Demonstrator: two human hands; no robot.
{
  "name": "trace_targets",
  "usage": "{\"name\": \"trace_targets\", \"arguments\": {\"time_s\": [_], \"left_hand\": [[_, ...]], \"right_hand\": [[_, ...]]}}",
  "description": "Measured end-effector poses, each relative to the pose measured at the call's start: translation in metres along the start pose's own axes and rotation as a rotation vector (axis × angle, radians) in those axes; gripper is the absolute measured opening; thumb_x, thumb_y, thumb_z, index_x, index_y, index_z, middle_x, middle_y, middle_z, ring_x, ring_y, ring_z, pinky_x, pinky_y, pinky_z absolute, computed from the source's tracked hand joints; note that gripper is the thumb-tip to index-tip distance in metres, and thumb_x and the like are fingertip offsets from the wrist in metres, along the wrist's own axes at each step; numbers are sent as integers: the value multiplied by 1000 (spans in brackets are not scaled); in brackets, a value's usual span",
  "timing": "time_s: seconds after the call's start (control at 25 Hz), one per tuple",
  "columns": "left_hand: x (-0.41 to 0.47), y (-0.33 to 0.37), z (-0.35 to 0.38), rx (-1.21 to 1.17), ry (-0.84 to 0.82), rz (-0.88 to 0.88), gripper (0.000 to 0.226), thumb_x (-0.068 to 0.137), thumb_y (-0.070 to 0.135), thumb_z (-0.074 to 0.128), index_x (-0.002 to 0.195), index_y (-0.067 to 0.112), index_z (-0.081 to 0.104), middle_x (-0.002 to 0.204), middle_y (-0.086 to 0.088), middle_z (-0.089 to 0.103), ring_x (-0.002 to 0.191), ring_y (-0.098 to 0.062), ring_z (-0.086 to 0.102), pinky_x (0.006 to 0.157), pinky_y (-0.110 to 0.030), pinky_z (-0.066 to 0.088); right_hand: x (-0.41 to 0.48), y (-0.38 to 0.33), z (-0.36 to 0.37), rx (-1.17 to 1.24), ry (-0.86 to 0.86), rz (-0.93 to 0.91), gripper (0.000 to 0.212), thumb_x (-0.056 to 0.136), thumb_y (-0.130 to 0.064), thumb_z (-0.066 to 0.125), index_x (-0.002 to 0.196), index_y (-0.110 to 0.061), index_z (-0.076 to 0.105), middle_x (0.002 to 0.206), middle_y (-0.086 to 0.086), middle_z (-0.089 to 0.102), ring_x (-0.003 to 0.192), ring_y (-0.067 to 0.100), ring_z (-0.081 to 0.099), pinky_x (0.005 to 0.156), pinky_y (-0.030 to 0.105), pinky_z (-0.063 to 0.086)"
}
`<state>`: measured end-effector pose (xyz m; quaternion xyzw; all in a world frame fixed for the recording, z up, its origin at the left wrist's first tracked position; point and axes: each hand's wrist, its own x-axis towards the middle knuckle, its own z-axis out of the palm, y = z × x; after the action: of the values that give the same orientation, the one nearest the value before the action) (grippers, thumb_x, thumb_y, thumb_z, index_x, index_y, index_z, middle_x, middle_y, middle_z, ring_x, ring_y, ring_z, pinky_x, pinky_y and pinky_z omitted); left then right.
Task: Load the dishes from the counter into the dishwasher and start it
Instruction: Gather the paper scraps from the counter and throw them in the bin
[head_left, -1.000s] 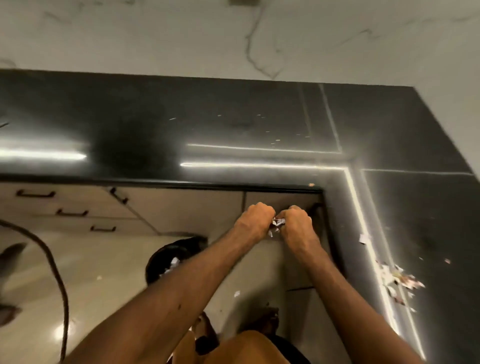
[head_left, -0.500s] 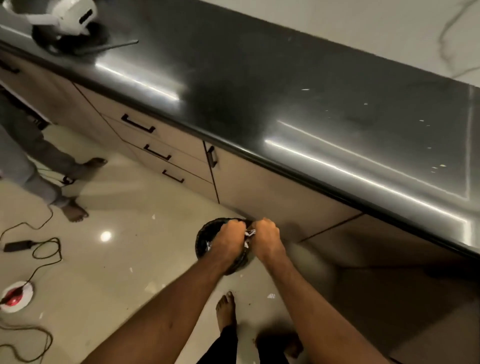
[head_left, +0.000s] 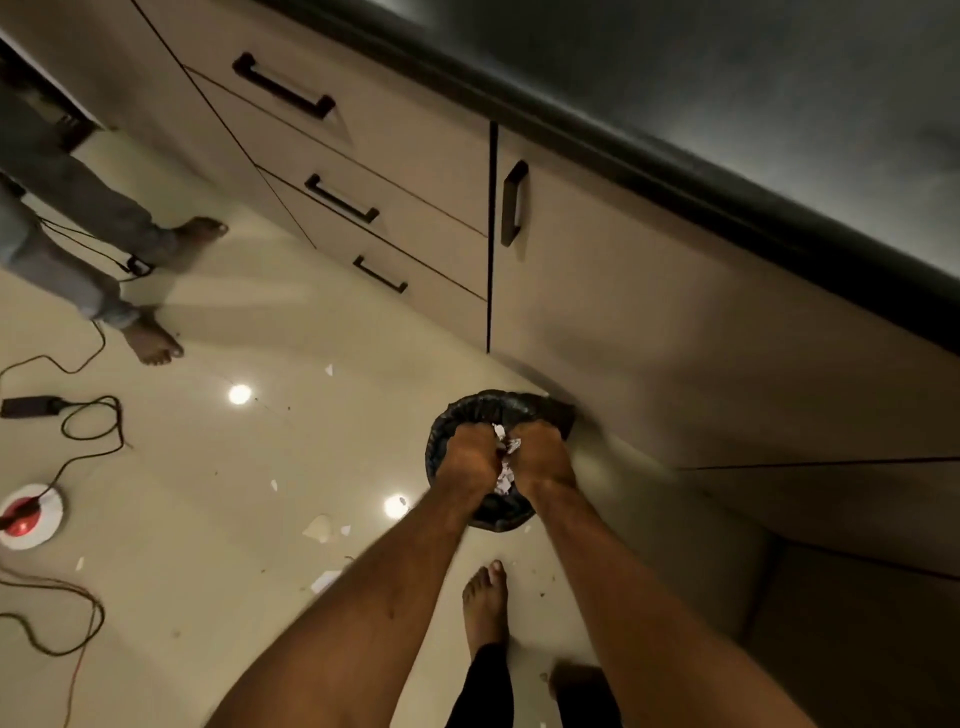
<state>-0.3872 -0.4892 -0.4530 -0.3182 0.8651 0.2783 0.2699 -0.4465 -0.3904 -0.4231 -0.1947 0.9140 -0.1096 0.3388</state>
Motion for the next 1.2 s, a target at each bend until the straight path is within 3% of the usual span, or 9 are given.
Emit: {"name": "trace_targets", "arguments": {"time_s": [0.12,0.2,0.28,0.52,0.72,0.88,1.0,1.2], "left_hand": [[21,-3,8,-115,-35,-10,34,105,18,51,132,1,63,131,-19,65,125,-35,60,109,-38,45],[28,-9,16,-80,-37,22,35,106,23,51,131,4,65,132,-17,66,126,-34,60,108,-37,46],[29,-12,17,-62,-60,31,36,106,22,52,136,6,62,138,-16,62,129,-32,58,110,-36,44],[26,-15,1,-33,-90,19,51,101,16,61,150,10,49,151,-12,52,139,-27,49,117,-28,33],[-12,6,-22,40,-109,111,48,103,14,54,150,9,48,151,-10,51,140,-26,48,119,-25,28],[-47,30,-36,106,-123,183,43,101,19,51,144,14,56,143,-8,59,129,-24,57,115,-34,41],[-82,74,-65,145,-114,288,46,103,29,49,146,15,52,146,-7,57,132,-23,54,117,-38,39],[-149,184,-104,259,-54,562,48,105,23,46,151,10,44,153,-8,46,144,-26,42,122,-34,24]], "right_hand": [[14,0,19,202,12,65,33,107,-14,49,132,-2,67,131,20,68,122,35,65,78,15,56],[21,5,29,241,9,59,28,107,-19,54,129,-11,70,127,13,71,119,30,67,90,17,52],[19,6,29,319,-22,79,33,106,-13,56,138,-11,64,134,13,68,124,30,63,92,12,49],[4,6,12,377,-37,89,45,99,-13,66,144,-12,59,143,10,63,133,26,59,117,36,44],[-28,3,-34,383,-83,82,47,102,-15,61,148,-13,55,147,12,59,133,28,58,116,39,44],[-80,5,-86,239,-103,26,38,108,-21,49,145,-15,56,139,10,63,123,28,63,104,35,53],[-122,12,-123,256,-4,18,31,105,-27,49,134,-24,59,124,7,69,109,27,68,94,38,58],[-184,62,-187,243,245,-18,51,101,-38,34,144,-19,54,141,7,62,127,27,58,111,38,44]]}}
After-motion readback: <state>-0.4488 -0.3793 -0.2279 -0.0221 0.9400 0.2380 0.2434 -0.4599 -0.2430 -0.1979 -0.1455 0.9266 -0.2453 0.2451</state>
